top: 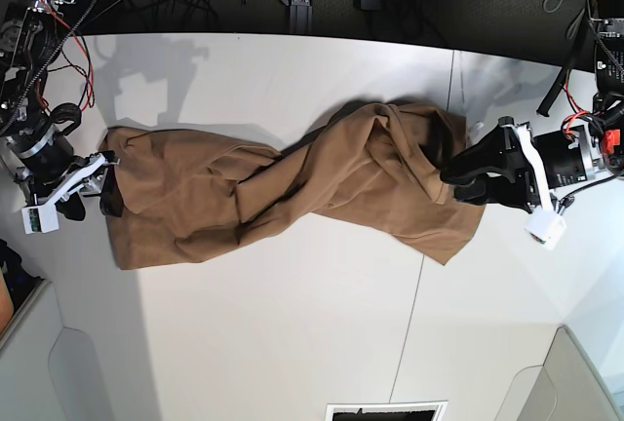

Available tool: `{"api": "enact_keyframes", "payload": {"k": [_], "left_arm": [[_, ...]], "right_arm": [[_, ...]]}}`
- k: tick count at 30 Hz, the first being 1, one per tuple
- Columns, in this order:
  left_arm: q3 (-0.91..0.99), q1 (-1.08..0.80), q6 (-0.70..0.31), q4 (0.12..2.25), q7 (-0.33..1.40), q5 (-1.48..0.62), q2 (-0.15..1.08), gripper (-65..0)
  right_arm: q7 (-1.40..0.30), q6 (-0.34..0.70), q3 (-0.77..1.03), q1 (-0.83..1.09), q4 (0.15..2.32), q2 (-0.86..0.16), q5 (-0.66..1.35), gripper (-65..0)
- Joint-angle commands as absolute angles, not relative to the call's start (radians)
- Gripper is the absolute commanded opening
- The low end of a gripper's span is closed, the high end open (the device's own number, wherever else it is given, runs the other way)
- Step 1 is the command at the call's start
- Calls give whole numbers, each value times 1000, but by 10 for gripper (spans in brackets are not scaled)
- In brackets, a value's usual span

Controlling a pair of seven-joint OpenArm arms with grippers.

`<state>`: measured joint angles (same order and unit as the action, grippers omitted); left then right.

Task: Layout the t-shirt on the table in an organized manner, then fold the t-shirt properly
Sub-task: 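Lift and stretch the shirt between both grippers, then lay it down, then regrasp the shirt edges with both grippers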

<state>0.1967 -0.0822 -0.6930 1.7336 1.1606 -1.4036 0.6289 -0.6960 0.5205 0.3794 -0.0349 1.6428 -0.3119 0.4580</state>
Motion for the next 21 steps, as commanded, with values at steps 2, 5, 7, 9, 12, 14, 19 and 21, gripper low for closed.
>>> {"api": "enact_keyframes", "payload": {"k": [2,5,7,9,12,14,19,21], "left_arm": [[237,-67,-698,1747,1143,-1427,646,-325],[241,-67,-698,1747,1145,-1427,646,-325],[241,-70,-698,1747,1144,-1423,646,-325],[241,-74,-698,1747,1141,-1416,645,-325],[241,-82,-698,1747,1134,-1407,646,-325],[241,-91,-698,1747,1110,-1372,645,-325],[241,-105,-698,1702,1050,-1270,637,-325],[241,-102,-698,1658,1043,-1265,626,-325]], "right_arm": [[-661,520,377,-78,1594,-317,441,-251],[-655,521,353,-116,1488,-315,441,-251],[-655,521,330,-125,1431,-315,440,-251],[-656,521,304,-121,1396,-315,441,-251],[-655,522,269,-107,1392,-312,443,-251],[-656,529,258,-107,1392,-305,445,-251],[-655,528,259,-108,1393,-285,445,-254],[-655,528,258,-109,1395,-282,445,-300]]}}
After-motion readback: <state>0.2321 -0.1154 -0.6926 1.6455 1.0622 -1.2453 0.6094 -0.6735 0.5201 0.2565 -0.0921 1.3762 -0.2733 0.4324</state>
